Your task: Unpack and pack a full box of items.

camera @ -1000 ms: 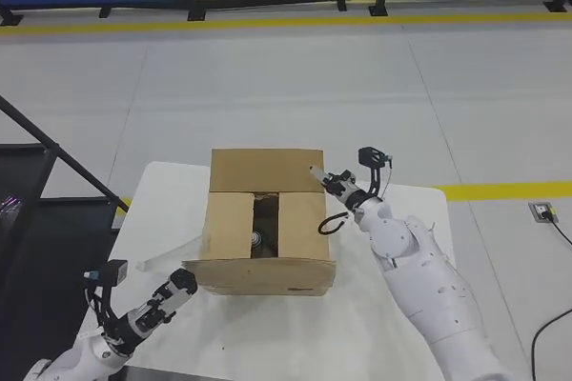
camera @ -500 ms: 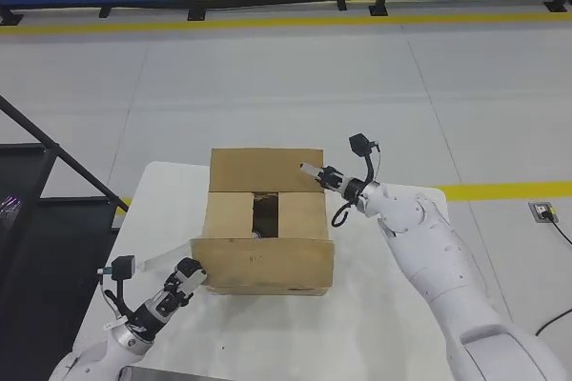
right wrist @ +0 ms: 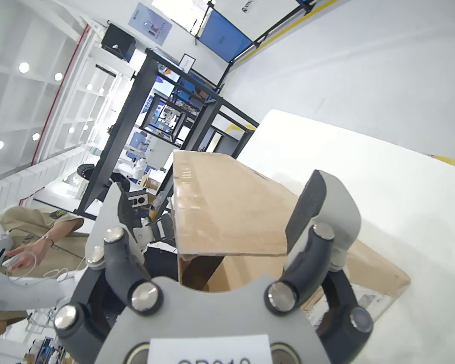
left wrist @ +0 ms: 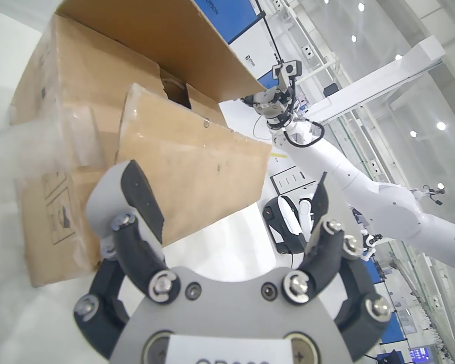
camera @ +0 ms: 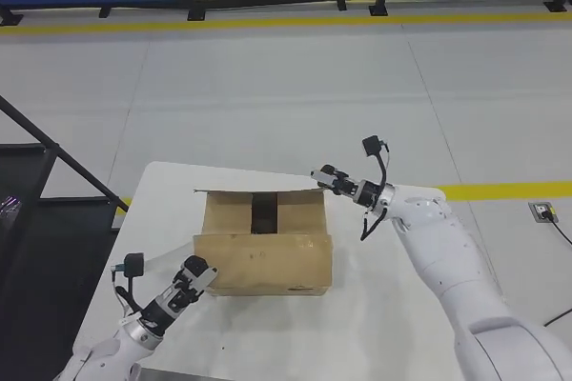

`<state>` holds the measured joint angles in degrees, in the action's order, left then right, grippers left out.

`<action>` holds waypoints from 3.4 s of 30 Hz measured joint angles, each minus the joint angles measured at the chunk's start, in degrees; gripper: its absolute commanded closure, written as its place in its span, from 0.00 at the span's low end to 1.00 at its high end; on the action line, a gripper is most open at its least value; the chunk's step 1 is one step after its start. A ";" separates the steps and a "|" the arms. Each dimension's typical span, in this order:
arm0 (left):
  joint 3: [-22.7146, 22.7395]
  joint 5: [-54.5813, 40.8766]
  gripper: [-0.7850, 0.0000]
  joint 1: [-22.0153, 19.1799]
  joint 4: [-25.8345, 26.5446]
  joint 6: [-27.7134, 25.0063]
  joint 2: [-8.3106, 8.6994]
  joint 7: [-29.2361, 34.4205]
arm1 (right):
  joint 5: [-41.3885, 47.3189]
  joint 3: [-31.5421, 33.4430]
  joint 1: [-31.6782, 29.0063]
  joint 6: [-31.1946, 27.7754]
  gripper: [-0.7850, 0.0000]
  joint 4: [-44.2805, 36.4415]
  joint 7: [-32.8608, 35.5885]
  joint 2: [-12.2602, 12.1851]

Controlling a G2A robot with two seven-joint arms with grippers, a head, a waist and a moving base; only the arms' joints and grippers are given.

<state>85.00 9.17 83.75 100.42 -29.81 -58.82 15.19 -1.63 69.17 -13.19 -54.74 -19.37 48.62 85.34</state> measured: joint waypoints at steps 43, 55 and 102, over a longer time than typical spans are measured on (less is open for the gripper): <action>-2.05 5.73 0.00 -3.02 -1.76 7.19 -2.37 -8.86 | 8.65 -5.19 -14.90 25.48 0.00 -27.83 16.49 -3.01; 5.15 6.95 0.00 -0.73 -2.92 13.55 -2.88 -20.52 | 6.13 -4.15 -18.79 30.38 0.00 -32.20 12.49 -4.43; -5.24 -29.49 0.00 -16.02 -29.98 11.74 -8.65 -14.44 | 6.02 -4.18 -18.80 30.47 0.00 -32.29 12.44 -4.45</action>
<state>79.76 -20.32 67.73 70.44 -18.06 -67.47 0.75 4.39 64.99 -31.99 -24.27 -51.67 61.05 80.89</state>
